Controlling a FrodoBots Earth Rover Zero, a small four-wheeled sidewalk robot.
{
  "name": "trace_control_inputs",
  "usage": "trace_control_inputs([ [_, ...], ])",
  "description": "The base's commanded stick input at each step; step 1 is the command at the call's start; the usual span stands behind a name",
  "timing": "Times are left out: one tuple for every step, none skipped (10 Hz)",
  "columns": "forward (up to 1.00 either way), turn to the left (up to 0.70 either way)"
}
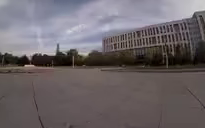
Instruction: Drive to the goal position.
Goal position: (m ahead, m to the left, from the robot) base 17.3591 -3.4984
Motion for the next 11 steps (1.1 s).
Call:
trace_control_inputs([
  [1.0, 0.0],
  [1.0, 0.0],
  [1.0, 0.0],
  [0.39, 0.18],
  [-0.62, 0.35],
  [-0.98, 0.39],
  [-0.98, 0.39],
  [-0.99, 0.39],
  [-0.99, 0.39],
  [-0.99, 0.39],
  [-0.99, 0.39],
])
